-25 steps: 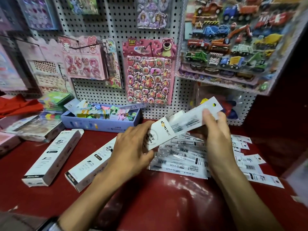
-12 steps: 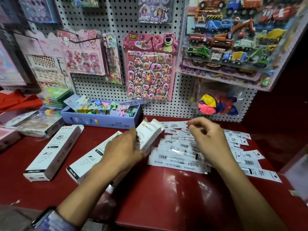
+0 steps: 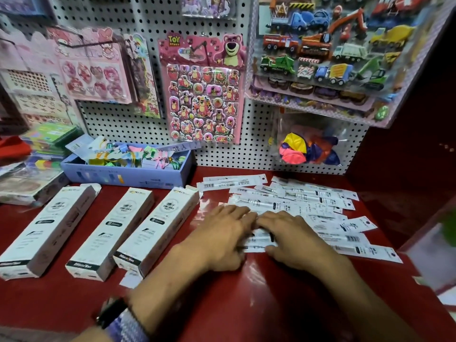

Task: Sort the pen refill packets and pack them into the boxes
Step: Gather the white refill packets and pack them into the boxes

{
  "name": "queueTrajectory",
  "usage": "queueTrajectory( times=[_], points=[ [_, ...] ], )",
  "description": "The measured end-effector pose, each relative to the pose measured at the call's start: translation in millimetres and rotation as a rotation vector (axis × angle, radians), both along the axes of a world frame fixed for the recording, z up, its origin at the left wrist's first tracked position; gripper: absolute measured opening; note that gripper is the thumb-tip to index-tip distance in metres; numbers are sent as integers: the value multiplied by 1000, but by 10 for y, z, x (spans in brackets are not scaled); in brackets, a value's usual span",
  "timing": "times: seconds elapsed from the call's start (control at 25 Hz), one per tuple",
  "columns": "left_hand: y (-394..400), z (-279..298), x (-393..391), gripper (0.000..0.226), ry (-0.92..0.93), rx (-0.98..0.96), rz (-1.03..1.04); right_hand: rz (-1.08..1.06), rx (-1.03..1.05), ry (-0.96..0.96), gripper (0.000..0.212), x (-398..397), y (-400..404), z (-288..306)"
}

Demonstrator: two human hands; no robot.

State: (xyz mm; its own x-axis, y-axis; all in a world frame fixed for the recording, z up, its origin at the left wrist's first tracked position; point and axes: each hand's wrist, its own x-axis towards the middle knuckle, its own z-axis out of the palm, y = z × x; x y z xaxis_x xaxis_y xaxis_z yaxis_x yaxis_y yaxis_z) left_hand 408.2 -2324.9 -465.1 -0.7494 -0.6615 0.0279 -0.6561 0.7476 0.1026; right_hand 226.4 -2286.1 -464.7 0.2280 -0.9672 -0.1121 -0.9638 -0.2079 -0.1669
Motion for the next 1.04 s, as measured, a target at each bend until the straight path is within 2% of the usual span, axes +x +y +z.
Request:
queueTrajectory(
  times=[0.08, 0.16, 0.32, 0.44, 0.52, 0.6, 0.68, 0.76, 0.84, 0.92, 0.96, 1.04],
  points=[
    [5, -68, -191, 77, -54, 29, 43, 16, 8, -95, 51, -27, 7, 24],
    [-29, -60, -294, 68, -95, -36, 89, -85, -21, -235, 50, -160, 39, 109],
    [-80, -109, -443, 50, -145, -139, 114, -310, -103, -304, 28, -557, 184, 262],
    [-141, -113, -386, 38, -10, -117, 136, -377, -111, -359, 20, -634, 231, 255],
    [-199, -46, -321, 32, 112, -114, 186, -428, -232, -451, 24, -616, 219, 266],
    [-238, 57, -269, 25, 288, -59, 307, -504, -405, -639, 18, -569, 229, 349],
    [-272, 159, -222, 26, 445, 55, 424, -527, -419, -707, 8, -532, 233, 364],
    [-286, 208, -197, 28, 559, 175, 472, -486, -203, -671, 6, -493, 208, 286],
    [-272, 250, -193, 13, 853, 491, 470, -429, -4, -767, 7, -385, 176, 215],
    [-193, 335, -202, 3, 1112, 892, 402, -388, 117, -1090, 25, -212, 154, 199],
    [-137, 383, -207, 3, 1147, 1025, 336, -363, 159, -1265, 34, -132, 135, 205],
    [-31, 425, -215, 5, 1135, 1159, 203, -286, 181, -1495, 44, -22, 96, 225]
  ],
)
